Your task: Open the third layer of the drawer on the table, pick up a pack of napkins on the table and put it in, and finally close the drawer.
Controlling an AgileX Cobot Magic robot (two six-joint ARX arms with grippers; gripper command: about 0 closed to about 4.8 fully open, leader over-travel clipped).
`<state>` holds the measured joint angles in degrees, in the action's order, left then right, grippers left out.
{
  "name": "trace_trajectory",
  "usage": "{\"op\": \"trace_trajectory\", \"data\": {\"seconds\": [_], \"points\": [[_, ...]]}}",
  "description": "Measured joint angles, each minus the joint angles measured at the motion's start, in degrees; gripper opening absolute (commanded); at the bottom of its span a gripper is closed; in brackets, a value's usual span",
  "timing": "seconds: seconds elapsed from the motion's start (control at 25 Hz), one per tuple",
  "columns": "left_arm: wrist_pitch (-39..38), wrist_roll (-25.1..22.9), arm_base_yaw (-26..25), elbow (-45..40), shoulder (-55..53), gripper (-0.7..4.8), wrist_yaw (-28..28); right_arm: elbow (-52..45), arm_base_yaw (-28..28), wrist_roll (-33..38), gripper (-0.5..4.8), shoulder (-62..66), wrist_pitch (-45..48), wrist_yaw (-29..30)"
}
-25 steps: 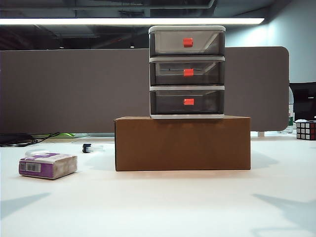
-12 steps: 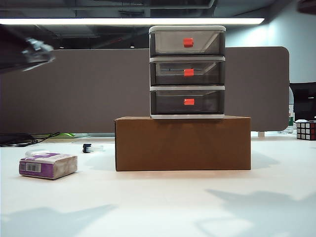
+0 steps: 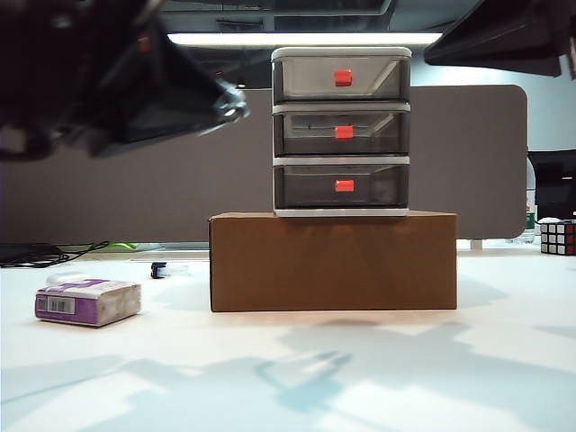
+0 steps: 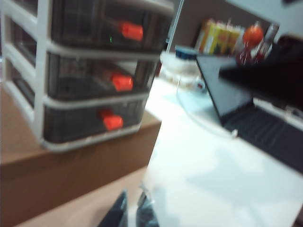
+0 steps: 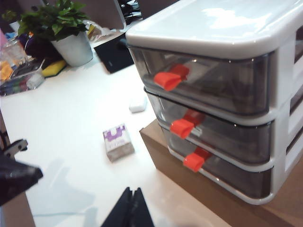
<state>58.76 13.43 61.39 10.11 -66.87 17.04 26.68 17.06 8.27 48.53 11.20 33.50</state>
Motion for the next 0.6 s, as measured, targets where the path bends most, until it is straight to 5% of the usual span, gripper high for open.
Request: {"op": "trace_trajectory", "data": {"seconds": [0.2,0.32,0.48,0.6], "points": [[0.4,1.6,0.1,13.0,-13.4,0.27,2.0,0.6,0.3,-1.1,-0.06,1.9,0.0,1.1],[-7.4,1.1,2.3,22.3,-21.3,0.30,10.6,0.8,-0.3,-3.3,-0.06,2.2,-0.1,0.3],[-8.9,-0.6,3.0,29.5,-29.7,1.99,22.3,1.2,-1.2,-5.7,-0.06,3.6,-0.4,-7.8],[-8.9,-0.8,3.0,33.7,-34.7,2.12,23.1,1.4,-1.3,-8.1,-0.06,7.7,-1.1,-13.1]]}}
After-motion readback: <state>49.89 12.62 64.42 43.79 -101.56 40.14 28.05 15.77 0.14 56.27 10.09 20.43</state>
